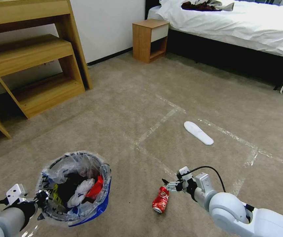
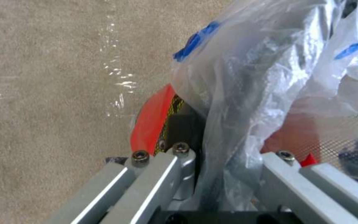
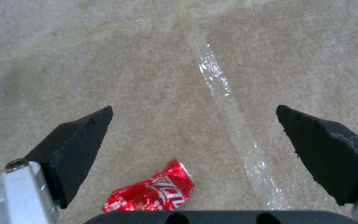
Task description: Pick up the trash bin and place the garbage on the floor into it.
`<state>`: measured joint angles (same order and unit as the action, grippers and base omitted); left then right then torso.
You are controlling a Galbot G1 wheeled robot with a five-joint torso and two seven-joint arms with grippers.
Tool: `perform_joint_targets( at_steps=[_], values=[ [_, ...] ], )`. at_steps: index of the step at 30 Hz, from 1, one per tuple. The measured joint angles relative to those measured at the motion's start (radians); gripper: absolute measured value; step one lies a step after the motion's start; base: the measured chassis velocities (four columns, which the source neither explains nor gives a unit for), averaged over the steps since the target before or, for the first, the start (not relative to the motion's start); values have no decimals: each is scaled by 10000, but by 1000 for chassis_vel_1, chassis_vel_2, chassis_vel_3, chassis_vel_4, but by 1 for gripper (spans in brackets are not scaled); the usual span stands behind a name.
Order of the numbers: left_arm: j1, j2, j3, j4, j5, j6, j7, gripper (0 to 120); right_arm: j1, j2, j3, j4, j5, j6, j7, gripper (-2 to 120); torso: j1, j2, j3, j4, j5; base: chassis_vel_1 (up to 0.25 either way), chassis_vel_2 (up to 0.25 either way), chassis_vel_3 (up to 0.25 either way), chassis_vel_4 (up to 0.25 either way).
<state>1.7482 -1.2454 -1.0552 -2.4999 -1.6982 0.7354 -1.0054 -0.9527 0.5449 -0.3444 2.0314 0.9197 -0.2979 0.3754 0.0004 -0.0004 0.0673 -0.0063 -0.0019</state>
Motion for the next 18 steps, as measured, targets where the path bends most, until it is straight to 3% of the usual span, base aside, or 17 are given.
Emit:
perform_joint_targets(
  at_steps=[5, 12, 18],
  values=[
    [-2, 6, -6, 0, 5, 0, 1, 0, 202, -70, -157, -90, -45, 0, -197, 100, 0, 0, 0, 0, 0, 0, 0, 0, 0],
    [-6, -54, -5, 0, 48, 0, 11, 0, 1139, -651, -1041, -361, -1206, 453, -1656, 100, 0, 0, 0, 1, 0, 0, 0, 0, 0],
    [-46, -59, 6, 0, 64, 0, 12, 0, 1565, -951, -1908, -403, -1258, 352, -1574, 100, 0, 0, 0, 0, 0, 0, 0, 0, 0]
  ],
)
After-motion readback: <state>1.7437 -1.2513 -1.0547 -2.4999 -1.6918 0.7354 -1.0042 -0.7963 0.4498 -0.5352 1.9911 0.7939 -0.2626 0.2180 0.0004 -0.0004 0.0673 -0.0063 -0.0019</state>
